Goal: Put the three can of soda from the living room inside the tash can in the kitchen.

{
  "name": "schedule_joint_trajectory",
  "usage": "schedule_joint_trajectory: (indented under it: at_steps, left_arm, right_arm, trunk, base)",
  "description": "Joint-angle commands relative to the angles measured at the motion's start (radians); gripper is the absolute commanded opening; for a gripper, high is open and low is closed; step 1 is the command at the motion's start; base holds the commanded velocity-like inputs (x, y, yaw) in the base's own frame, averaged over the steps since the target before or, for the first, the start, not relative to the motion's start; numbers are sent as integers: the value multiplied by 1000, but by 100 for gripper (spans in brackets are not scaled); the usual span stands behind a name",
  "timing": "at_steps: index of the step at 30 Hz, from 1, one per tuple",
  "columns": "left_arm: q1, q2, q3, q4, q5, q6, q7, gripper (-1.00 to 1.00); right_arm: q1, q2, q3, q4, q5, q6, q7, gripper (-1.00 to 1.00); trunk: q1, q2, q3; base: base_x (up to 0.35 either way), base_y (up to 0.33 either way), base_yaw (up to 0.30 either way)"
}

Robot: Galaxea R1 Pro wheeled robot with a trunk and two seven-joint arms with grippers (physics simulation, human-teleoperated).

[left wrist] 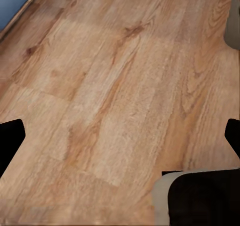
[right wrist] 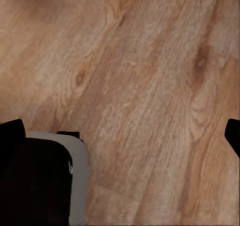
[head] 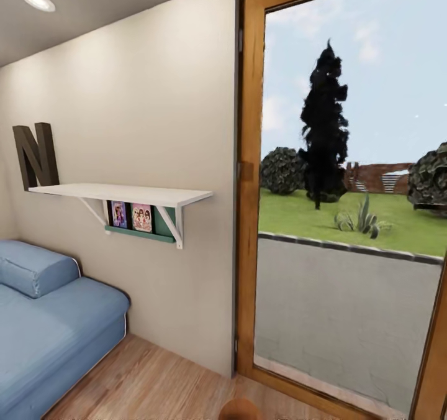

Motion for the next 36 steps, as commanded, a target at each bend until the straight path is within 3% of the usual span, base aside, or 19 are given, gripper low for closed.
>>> schedule_joint_trajectory:
  at_steps: [1,2,3,6,7,8,13,14,17,23,26,36]
  left_arm:
    - [0,0,-1,0,-1,2,0,100]
    - [-1,0,7,-1,13,46,-8,100]
    - [-5,0,36,-2,69,194,-54,100]
    - [-8,1,61,-1,139,338,-117,100]
    - [-8,1,61,-1,139,338,-117,100]
    - [-11,2,75,0,198,453,-155,100]
    - [-13,5,84,1,245,582,-184,100]
    - [-13,7,88,2,256,624,-192,100]
    - [-14,10,91,2,265,674,-201,100]
    - [-14,6,94,1,268,664,-199,100]
    - [-14,0,94,-2,268,638,-189,100]
    - [-20,-2,91,-6,264,630,-186,100]
  right_arm:
    - [0,0,0,0,0,2,0,100]
    - [0,-1,-9,-2,0,31,0,100]
    - [-1,-5,-40,-8,1,124,1,100]
    - [-1,-7,-60,-15,1,203,2,100]
    - [-1,-7,-60,-15,1,203,2,100]
    - [-2,-9,-70,-26,1,279,2,100]
    - [-3,-11,-77,-50,2,425,20,100]
    - [-3,-18,-79,-60,2,484,37,100]
    - [-3,-29,-81,-67,1,524,50,100]
    - [-3,-29,-84,-71,0,500,54,100]
    - [-3,-23,-83,-72,0,425,54,100]
    - [-4,-20,-80,-75,3,392,41,100]
  trunk:
    - [-4,7,2]
    - [-8,14,3]
    - [-12,21,5]
    - [-23,42,10]
    - [-27,49,11]
    - [-31,56,13]
    - [-50,91,21]
    - [-54,98,22]
    - [-65,119,27]
    - [-88,161,36]
    - [-88,161,34]
    - [-88,161,32]
  base:
    - [0,0,0]
    - [0,0,0]
    - [0,0,0]
    - [0,0,0]
    - [0,0,0]
    - [0,0,0]
    - [0,0,0]
    - [0,0,0]
    - [0,0,0]
    - [0,0,0]
    - [0,0,0]
    - [0,0,0]
